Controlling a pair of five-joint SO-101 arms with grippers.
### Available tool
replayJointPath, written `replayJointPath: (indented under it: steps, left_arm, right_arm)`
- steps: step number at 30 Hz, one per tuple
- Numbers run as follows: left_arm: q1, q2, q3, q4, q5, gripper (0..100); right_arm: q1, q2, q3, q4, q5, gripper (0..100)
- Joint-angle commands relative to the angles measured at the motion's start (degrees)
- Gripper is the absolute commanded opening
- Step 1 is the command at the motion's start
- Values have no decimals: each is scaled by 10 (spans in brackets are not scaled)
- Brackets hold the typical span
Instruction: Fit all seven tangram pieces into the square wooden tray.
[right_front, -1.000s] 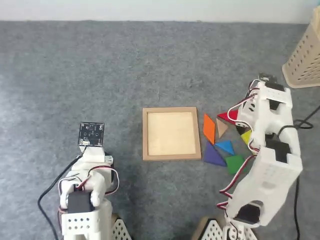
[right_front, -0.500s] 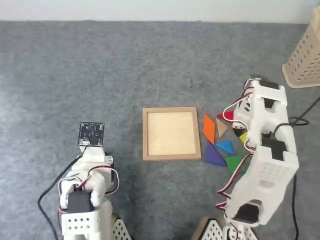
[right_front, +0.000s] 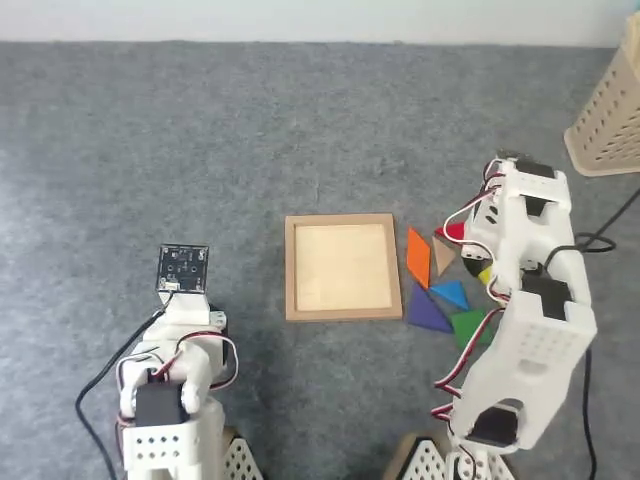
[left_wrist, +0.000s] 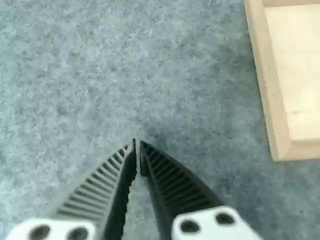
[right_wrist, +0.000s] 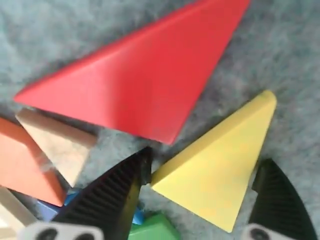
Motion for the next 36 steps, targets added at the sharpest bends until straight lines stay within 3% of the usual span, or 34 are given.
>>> replayJointPath:
  steps: [1,8,18,21,26,29,36]
  left_arm:
    - [0,-10,-7,3,5,12]
    - [0,-10,-7,3,5,12]
    - [0,-10,-7,3,5,12]
    - [0,-10,-7,3,5,12]
    - [0,-10,-7,3,5,12]
    - [0,-10,-7,3,5,12]
    - [0,-10,-7,3,5,12]
  right_arm:
    - [-12,-7,17,10,-7,339]
    - [-10,-4,18,2,-7,230]
    - [18,-37,18,7,-5,227]
    - [16,-85,19,22,11,236]
    - [-67,-143,20,73,97,352]
    - [-107,-169,55,74,119,358]
    - [-68,-222,192,-35,149,359]
